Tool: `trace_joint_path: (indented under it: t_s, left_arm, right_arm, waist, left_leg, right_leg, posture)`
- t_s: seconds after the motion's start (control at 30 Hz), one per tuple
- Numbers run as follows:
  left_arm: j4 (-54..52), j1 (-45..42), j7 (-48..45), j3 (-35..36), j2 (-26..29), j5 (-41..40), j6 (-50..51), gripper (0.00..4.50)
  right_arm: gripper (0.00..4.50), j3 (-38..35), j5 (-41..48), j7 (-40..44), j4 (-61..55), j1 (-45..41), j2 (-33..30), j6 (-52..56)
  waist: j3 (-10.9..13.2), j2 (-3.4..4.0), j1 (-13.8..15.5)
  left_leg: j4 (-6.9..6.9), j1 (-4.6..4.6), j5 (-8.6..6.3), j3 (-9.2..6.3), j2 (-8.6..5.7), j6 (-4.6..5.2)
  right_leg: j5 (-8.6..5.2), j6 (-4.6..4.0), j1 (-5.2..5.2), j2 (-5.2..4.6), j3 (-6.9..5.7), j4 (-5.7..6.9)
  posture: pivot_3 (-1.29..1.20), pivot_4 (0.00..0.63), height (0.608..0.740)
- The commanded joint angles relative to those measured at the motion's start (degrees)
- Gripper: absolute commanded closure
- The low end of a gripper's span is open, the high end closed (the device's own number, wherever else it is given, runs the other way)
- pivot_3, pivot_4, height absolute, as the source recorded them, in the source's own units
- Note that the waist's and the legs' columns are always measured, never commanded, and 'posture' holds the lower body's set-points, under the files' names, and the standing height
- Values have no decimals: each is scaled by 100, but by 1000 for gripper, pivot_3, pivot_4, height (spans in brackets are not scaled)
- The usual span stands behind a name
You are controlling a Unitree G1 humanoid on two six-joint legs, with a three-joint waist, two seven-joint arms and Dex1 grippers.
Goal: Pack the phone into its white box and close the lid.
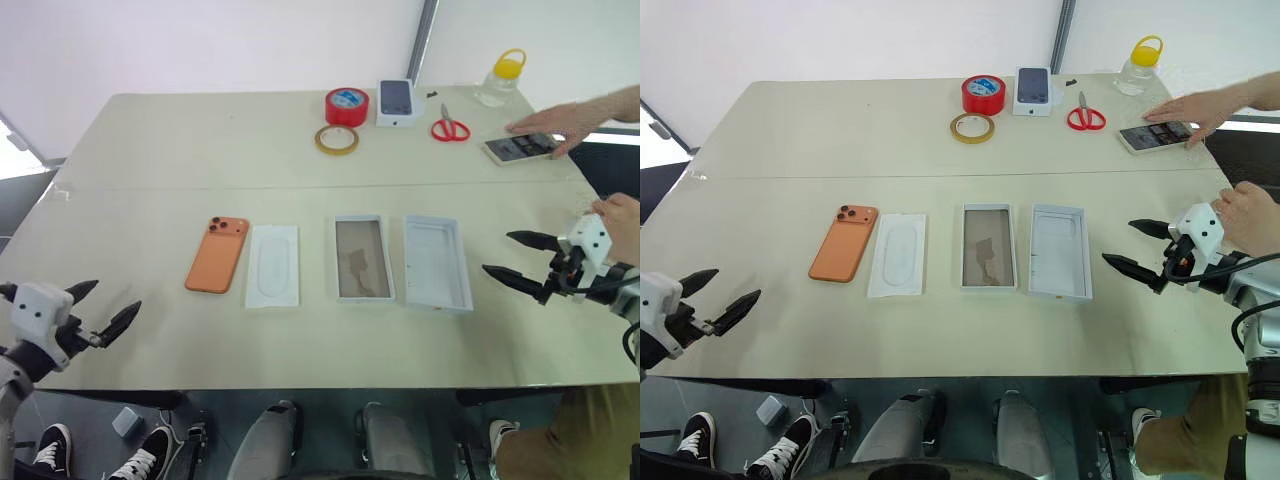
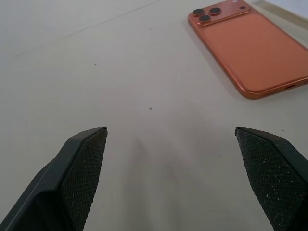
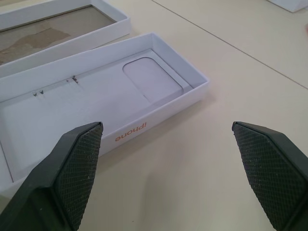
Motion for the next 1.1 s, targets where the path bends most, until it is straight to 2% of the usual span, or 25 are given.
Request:
trace_joint_path:
  t_s: [0.03,0.23,0.63,0.73,0.87,1.1]
  left_arm:
    - [-134,-45,98,194,9,3,-182,27]
    - [-158,-200,285,115,40,98,-131,27]
    - [-289,-410,75,68,28,-76,-158,27]
    - [-306,-423,87,-82,59,88,-57,27]
    - [-571,-522,425,-225,-31,220,149,27]
    - [-1143,-717,539,-276,-13,-190,1071,27]
  right_arm:
    - [5,-124,18,-33,-45,-119,-102,-83]
    - [5,-52,14,-105,-210,-135,-42,-12]
    - [5,-45,36,-271,-543,-14,11,138]
    - [5,-32,44,-309,-618,-32,27,193]
    - [5,11,57,-358,-723,-123,55,259]
    - [5,164,33,-324,-889,-238,94,282]
  waist:
    - [0,0,3]
    - [0,0,2]
    - [0,0,6]
    - [0,1,-4]
    - [1,0,0]
    - [1,0,-2]
  left_leg:
    - [0,0,0,0,0,0]
    - [0,0,0,0,0,0]
    - [0,0,0,1,0,0]
    - [-1,0,0,1,0,0]
    - [-1,0,0,1,0,0]
    - [0,0,0,1,-1,0]
  right_leg:
    - [0,0,0,0,0,0]
    - [2,4,0,0,0,0]
    - [6,10,0,0,0,-1]
    - [6,10,-1,0,0,-1]
    - [6,11,-1,0,0,0]
    - [7,12,0,0,0,0]
  posture:
    - [0,150,740]
    - [0,150,740]
    - [0,150,740]
    - [0,150,740]
    - [0,150,740]
    - [0,150,740]
